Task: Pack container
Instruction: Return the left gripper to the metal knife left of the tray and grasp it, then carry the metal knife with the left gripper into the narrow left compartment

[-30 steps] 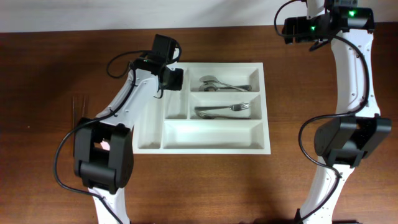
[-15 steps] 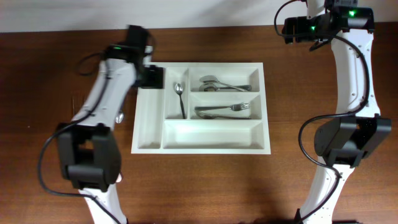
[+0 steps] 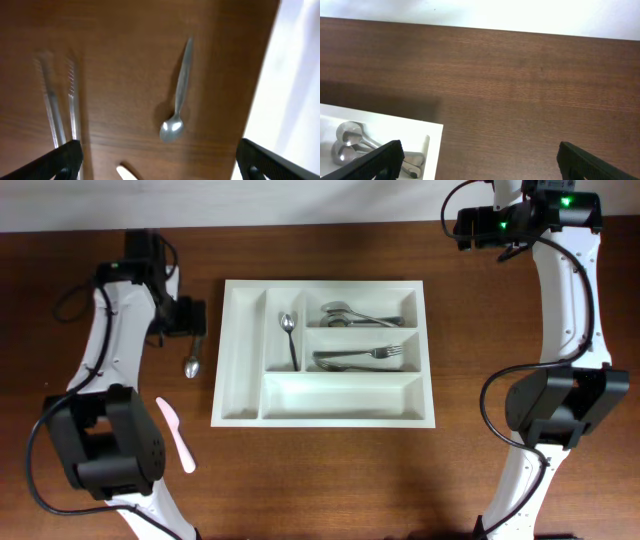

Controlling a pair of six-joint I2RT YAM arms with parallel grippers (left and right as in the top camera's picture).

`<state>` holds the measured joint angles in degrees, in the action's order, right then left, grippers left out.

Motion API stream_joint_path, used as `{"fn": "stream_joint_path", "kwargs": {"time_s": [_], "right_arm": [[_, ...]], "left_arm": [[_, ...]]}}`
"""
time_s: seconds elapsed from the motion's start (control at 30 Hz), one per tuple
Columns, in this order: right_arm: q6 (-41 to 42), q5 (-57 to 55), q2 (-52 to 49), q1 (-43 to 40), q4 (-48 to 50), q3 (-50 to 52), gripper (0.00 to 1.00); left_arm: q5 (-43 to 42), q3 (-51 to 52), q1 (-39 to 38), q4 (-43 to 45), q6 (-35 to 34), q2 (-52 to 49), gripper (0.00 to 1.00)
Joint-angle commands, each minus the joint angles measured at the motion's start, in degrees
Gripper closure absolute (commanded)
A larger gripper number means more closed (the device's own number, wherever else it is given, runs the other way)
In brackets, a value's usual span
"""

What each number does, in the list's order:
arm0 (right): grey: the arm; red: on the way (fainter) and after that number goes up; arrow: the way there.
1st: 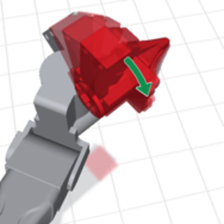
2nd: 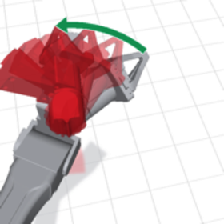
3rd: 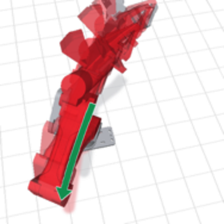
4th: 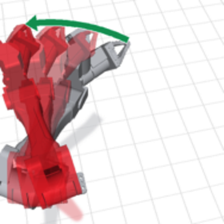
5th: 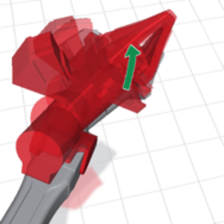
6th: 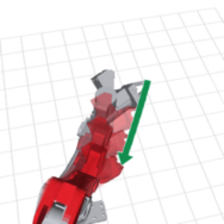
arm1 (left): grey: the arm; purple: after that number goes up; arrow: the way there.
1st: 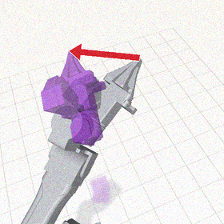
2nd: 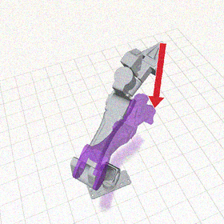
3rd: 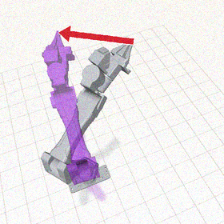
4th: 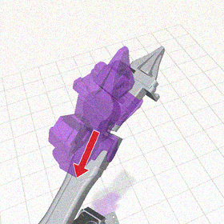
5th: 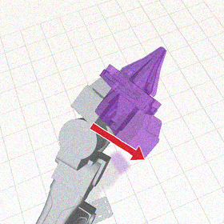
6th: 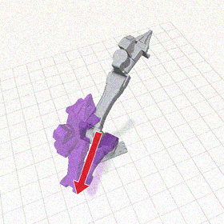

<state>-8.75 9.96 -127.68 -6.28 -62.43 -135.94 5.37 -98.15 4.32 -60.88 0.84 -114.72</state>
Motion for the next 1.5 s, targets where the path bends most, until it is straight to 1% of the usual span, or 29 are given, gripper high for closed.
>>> {"fn": "stream_joint_path", "kwargs": {"time_s": [0.0, 0.1, 0.17, 0.33, 0.37, 0.4, 0.57, 0.6, 0.73, 0.83, 1.07, 1.3, 1.43, 1.47], "right_arm": [[0.7, -0.1, 0.3, 0.2, 0.1, -0.2, 0.01], [0.7, -0.1, 0.3, 0.2, 0.1, -0.2, 0.01], [0.7, -0.1, 0.3, 0.2, 0.1, -0.2, 0.01], [0.7, -0.1, 0.3, 0.2, 0.1, -0.2, 0.01], [0.7, -0.1, 0.3, 0.2, 0.1, -0.2, 0.01], [0.7, -0.1, 0.3, 0.2, 0.1, -0.2, 0.01], [0.7, -0.1, 0.3, 0.2, 0.1, -0.2, 0.01], [0.7, -0.1, 0.3, 0.2, 0.1, -0.2, 0.01], [0.7, -0.1, 0.3, 0.2, 0.1, -0.2, 0.01], [0.7, -0.1, 0.3, 0.2, 0.1, -0.2, 0.01], [0.7, -0.1, 0.3, 0.2, 0.1, -0.2, 0.01], [0.7, -0.1, 0.3, 0.2, 0.1, -0.2, 0.01], [0.7, -0.1, 0.3, 0.2, 0.1, -0.2, 0.01], [0.7, -0.1, 0.3, 0.2, 0.1, -0.2, 0.01]], "left_arm": [[0.1, 5.9, 0.0, 1.8, 3.6, 1.4, 0.02], [0.1, 9.3, 0.0, 4.2, 3.6, 1.4, 0.03], [0.1, 11.0, 0.0, 6.1, 4.0, 1.4, 0.07], [0.0, 13.3, 0.0, 12.2, 4.0, 1.3, 0.11], [0.0, 13.8, 0.0, 13.7, 4.0, 1.3, 0.16], [0.0, 14.1, 0.0, 14.7, 4.0, 1.3, 0.19], [0.1, 15.7, 0.0, 21.2, 4.1, 1.2, 0.24], [0.0, 16.0, 0.0, 22.6, 4.7, 1.2, 0.26], [0.0, 17.8, 0.0, 27.4, 7.9, 1.2, 0.27], [0.0, 18.8, 0.0, 28.9, 10.5, 1.2, 0.27], [0.0, 20.8, 0.0, 29.1, 15.3, 1.2, 0.28], [0.0, 23.4, 0.0, 30.1, 15.6, 1.2, 0.28], [0.0, 25.0, 0.0, 30.8, 15.6, 1.2, 0.32], [0.0, 25.0, 0.0, 30.7, 15.6, 1.2, 0.37]]}}
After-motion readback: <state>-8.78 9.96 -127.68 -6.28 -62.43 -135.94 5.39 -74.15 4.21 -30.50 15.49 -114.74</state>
